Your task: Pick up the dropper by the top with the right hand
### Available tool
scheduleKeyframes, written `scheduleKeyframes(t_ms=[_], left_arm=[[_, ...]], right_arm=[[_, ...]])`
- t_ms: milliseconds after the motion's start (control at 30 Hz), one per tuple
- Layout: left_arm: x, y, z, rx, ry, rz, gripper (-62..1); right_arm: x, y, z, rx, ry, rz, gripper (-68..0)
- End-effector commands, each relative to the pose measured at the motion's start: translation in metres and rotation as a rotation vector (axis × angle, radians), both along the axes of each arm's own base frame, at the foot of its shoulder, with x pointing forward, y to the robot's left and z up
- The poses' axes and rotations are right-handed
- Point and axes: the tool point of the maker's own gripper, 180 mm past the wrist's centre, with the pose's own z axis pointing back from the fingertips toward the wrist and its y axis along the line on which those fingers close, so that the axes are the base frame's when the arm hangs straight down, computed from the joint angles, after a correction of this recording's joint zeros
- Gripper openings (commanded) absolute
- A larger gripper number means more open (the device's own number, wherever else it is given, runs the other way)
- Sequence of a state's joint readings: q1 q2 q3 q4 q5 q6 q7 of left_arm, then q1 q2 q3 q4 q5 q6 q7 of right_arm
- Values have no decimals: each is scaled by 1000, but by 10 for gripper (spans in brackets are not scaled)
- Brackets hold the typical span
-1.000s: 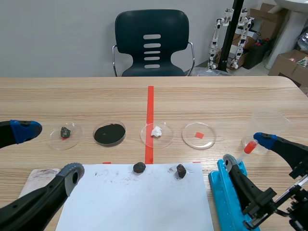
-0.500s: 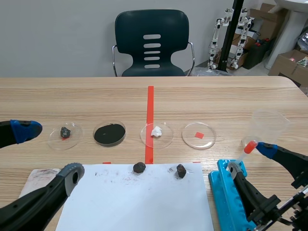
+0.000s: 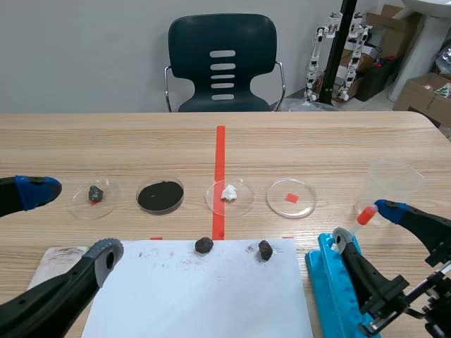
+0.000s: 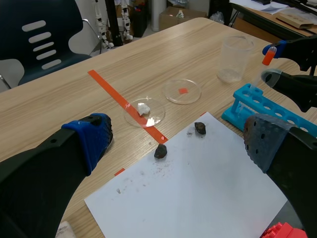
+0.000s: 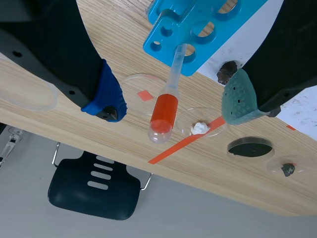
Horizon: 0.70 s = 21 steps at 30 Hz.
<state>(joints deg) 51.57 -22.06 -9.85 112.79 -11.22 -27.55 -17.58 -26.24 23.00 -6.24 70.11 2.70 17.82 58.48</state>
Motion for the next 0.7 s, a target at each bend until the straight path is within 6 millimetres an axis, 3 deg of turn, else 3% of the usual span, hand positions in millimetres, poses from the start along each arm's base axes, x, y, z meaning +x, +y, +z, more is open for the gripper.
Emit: scheduleKeyframes(t_ms=[0, 167, 667], left_arm=[[1, -1, 6, -26, -14, 2, -50], [1, -1, 6, -26, -14, 2, -50], [1, -1, 6, -26, -14, 2, -50]], right_arm=[[5, 0, 11, 9, -44, 5, -298], [5, 0, 11, 10, -43, 5, -316], [5, 0, 11, 10, -44, 5, -460]])
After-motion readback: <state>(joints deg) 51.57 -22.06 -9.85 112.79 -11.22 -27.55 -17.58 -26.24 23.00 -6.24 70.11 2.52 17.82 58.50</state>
